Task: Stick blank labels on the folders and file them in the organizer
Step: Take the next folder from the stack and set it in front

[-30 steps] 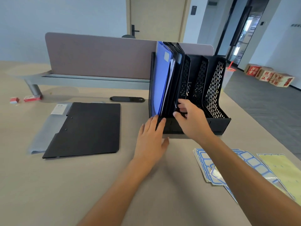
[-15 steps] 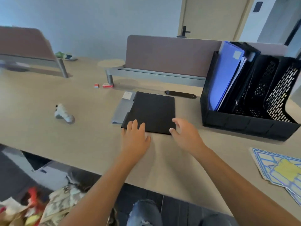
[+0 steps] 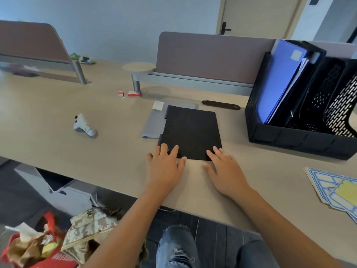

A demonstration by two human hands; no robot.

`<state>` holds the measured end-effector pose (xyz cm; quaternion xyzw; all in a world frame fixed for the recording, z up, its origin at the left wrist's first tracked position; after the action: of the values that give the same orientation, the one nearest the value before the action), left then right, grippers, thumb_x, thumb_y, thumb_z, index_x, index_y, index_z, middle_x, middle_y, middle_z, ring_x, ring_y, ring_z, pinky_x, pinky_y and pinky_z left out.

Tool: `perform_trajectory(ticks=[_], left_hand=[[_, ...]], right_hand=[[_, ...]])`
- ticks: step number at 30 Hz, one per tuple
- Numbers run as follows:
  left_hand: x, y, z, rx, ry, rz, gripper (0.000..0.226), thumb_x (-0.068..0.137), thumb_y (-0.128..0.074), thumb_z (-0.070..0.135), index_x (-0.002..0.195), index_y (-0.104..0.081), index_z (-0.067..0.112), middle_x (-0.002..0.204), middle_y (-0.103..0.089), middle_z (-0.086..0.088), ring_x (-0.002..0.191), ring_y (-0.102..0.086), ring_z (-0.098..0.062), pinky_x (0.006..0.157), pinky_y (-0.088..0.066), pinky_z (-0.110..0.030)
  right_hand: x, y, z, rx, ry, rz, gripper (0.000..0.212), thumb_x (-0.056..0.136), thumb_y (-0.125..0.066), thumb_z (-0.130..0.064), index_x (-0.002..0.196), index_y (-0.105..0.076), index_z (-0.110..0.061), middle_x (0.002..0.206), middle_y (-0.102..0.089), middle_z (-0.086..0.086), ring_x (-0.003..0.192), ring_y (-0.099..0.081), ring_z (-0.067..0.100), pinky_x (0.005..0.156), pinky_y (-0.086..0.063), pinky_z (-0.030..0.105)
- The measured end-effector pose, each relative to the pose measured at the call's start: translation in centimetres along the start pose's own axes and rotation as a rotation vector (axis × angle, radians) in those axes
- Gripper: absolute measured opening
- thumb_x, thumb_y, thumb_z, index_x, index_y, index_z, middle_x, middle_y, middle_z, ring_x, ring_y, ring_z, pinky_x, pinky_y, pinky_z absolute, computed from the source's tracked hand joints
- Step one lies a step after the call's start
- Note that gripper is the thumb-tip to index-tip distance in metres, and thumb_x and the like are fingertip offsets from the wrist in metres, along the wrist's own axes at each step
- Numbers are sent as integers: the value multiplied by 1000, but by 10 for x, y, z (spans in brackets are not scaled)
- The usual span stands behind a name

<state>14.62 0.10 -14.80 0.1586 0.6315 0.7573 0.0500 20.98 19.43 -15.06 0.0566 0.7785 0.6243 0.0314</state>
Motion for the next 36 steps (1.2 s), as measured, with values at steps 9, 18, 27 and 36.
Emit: perform_trajectory(ticks=[9, 18, 27, 36], left_hand=[[-85, 3, 57, -84, -106, -83, 61, 102, -29, 62, 156, -26, 35, 168, -15, -7, 156, -2, -31, 122, -3, -62], [-158, -4, 119, -71, -237, -73, 61, 101, -24, 63, 156, -26, 37, 168, -16, -6, 156, -4, -31, 121, -6, -64], [-173, -7, 186, -71, -301, -115, 60, 101, -27, 62, 155, -29, 36, 167, -18, -8, 155, -8, -33, 119, -10, -68], [-154, 16, 239, -132, -232, -104, 53, 98, -43, 58, 138, -52, 25, 147, -47, -11, 141, -37, -34, 116, -21, -64]], right_hand=[[-135, -4, 22, 32, 2, 22, 69, 105, -14, -66, 166, -24, -36, 176, -13, -8, 163, -6, 13, 133, -8, 41], [-249, -7, 57, 87, -134, 179, 72, 101, -7, -64, 164, -31, -37, 174, -20, -12, 162, -9, 9, 133, 0, 42], [-285, 2, 101, 128, -251, 237, 69, 101, -16, -65, 163, -31, -38, 174, -17, -14, 162, -3, 5, 132, 4, 42], [-303, 31, 154, 359, -248, 437, 50, 105, -53, -46, 150, -56, -23, 158, -49, -3, 149, -40, 15, 124, -33, 37]])
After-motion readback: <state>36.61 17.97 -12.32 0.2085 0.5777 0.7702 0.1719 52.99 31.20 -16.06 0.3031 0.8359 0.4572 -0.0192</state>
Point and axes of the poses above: each hand's wrist, its own x-axis towards the middle knuckle, its own y-axis out of the back of the hand, z = x × y, the point moved 4 cm from there along x, towards the middle knuckle
